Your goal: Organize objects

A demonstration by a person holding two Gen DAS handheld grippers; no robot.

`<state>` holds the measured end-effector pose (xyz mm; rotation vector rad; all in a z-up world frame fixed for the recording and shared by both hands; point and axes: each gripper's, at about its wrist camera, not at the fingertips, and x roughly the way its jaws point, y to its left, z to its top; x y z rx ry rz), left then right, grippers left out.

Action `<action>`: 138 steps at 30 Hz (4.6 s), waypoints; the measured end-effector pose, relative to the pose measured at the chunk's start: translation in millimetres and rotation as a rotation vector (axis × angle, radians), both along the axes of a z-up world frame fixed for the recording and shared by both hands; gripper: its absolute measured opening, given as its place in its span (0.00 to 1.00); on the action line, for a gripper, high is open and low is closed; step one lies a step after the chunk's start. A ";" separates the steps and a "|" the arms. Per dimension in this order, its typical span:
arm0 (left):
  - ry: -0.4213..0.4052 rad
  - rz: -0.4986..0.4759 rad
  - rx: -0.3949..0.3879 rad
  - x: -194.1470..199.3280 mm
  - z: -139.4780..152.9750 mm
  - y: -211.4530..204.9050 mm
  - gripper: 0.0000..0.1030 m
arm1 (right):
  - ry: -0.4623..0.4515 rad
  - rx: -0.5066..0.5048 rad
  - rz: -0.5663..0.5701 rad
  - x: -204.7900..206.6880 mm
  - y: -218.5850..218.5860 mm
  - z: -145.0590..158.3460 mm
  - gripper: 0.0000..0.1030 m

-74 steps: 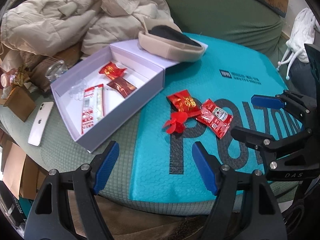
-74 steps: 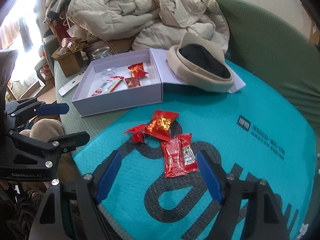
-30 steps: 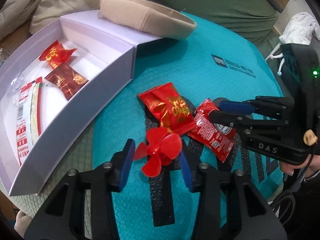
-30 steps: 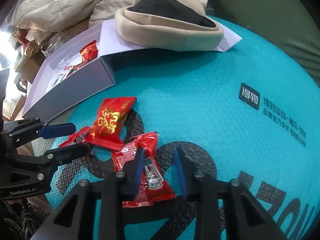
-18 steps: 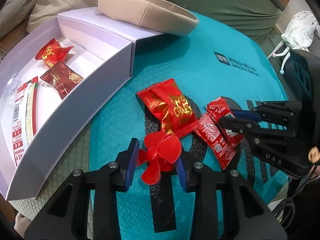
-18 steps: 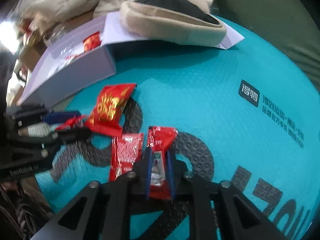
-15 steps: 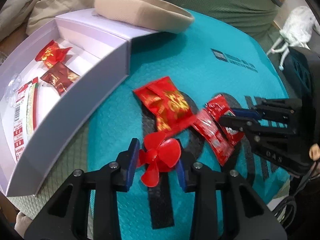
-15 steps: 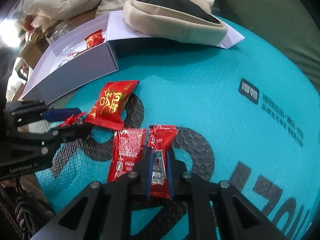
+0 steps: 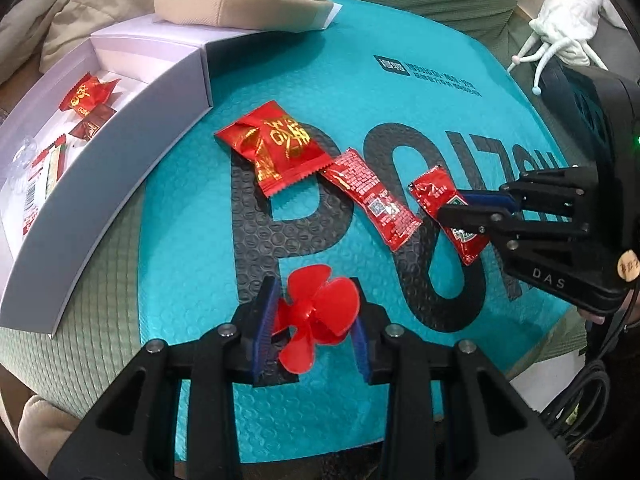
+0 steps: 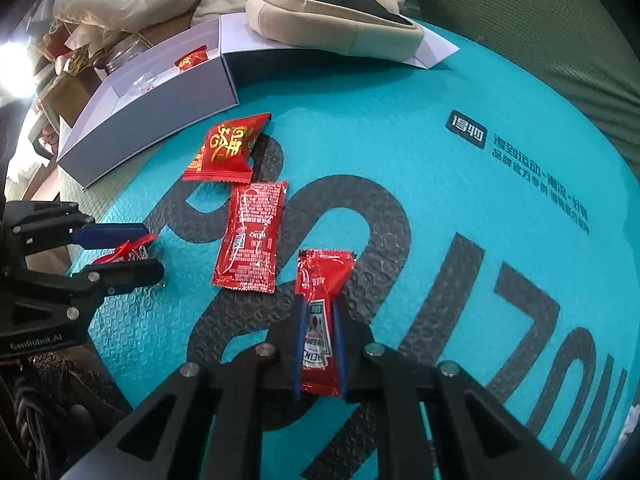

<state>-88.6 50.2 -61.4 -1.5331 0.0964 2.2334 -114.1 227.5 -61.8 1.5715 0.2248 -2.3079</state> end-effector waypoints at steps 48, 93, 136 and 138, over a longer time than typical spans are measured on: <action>0.028 0.080 0.085 6.6 5.7 -13.5 0.23 | 0.069 0.003 0.005 8.8 -7.5 22.3 0.22; 0.178 0.491 0.016 66.1 64.7 -161.0 0.23 | 0.149 -0.123 0.500 39.8 -175.1 74.9 0.22; 0.202 0.408 -0.015 -92.1 71.0 -194.2 0.23 | 0.166 -0.216 0.533 -105.5 -225.2 89.6 0.22; 0.204 0.403 -0.016 -98.3 70.1 -194.6 0.23 | 0.166 -0.218 0.532 -113.1 -227.6 89.7 0.22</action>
